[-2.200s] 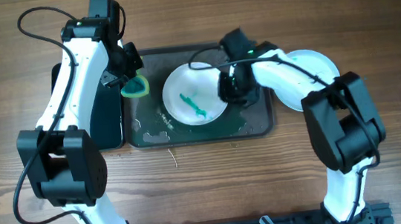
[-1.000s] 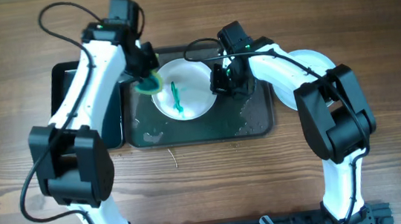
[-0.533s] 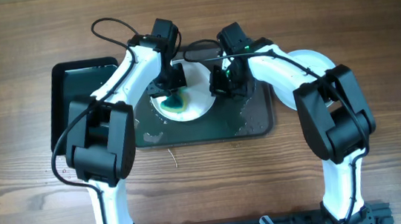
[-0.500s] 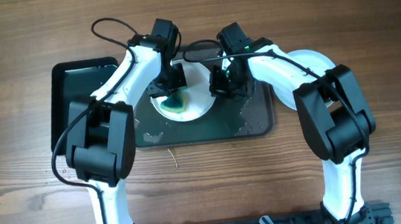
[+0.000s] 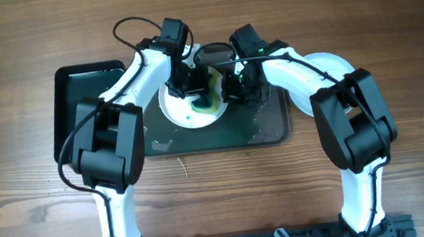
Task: Clean dirty plates on tray and stack at the side
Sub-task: 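Scrub the held plate with the sponge in the left gripper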
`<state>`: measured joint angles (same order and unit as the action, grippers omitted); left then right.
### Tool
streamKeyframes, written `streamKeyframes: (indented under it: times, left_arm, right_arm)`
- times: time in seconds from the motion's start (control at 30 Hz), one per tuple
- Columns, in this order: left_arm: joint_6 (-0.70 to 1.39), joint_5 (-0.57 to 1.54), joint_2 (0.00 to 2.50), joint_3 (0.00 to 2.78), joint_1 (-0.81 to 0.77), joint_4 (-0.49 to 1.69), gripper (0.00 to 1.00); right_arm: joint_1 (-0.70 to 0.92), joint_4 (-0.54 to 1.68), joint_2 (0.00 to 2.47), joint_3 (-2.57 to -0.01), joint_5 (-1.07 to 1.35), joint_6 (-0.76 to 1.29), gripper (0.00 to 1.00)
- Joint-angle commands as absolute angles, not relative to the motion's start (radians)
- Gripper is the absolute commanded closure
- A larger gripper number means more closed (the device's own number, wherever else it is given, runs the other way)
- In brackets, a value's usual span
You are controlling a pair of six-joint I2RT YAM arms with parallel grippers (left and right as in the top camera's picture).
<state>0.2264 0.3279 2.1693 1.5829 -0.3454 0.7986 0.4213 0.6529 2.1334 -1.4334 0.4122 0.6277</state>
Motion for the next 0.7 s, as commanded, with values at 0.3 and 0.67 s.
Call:
streamKeyframes:
  times: [0.3, 0.67]
  left_arm:
    - [0.585, -0.361, 2.188, 1.58, -0.346, 1.034, 0.96]
    - [0.049, 0.505, 2.188, 1.58, -0.345, 0.947, 0.96]
  right_arm:
    - [0.435, 0.668, 2.172, -1.389, 0.381, 0.612, 0.96]
    - [0.42, 0.666, 2.172, -1.389, 0.427, 0.576, 0.96]
